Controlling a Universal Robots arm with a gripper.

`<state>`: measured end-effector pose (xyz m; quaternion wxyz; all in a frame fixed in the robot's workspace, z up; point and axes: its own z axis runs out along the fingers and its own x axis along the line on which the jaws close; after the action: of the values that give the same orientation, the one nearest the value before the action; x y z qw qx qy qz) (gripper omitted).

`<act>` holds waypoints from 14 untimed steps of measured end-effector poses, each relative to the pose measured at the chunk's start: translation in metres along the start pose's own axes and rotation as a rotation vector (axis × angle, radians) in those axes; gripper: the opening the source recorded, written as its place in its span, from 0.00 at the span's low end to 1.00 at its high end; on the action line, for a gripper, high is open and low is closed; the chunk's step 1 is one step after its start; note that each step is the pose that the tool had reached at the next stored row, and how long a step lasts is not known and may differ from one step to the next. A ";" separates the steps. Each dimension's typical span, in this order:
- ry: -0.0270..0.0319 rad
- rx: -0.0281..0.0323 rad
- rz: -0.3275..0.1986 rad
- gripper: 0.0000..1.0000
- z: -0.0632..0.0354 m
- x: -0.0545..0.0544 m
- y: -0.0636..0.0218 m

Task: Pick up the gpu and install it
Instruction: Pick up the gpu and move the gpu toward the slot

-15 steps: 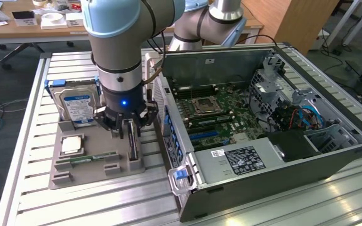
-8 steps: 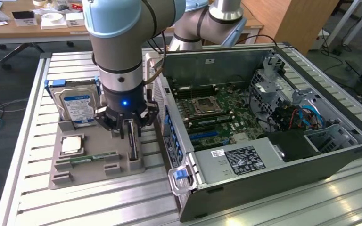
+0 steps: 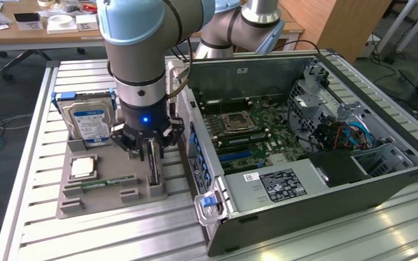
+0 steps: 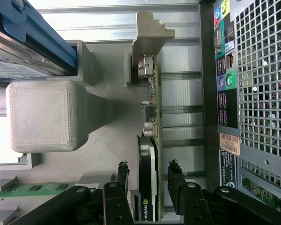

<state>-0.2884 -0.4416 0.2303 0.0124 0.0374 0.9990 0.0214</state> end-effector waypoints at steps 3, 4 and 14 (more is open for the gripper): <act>0.0000 0.0000 0.000 0.47 0.0000 0.000 0.0000; 0.0000 0.0000 0.000 0.47 0.0000 0.000 0.0000; 0.0000 0.0000 0.000 0.39 0.0000 0.000 0.0000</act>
<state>-0.2883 -0.4416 0.2303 0.0124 0.0374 0.9990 0.0214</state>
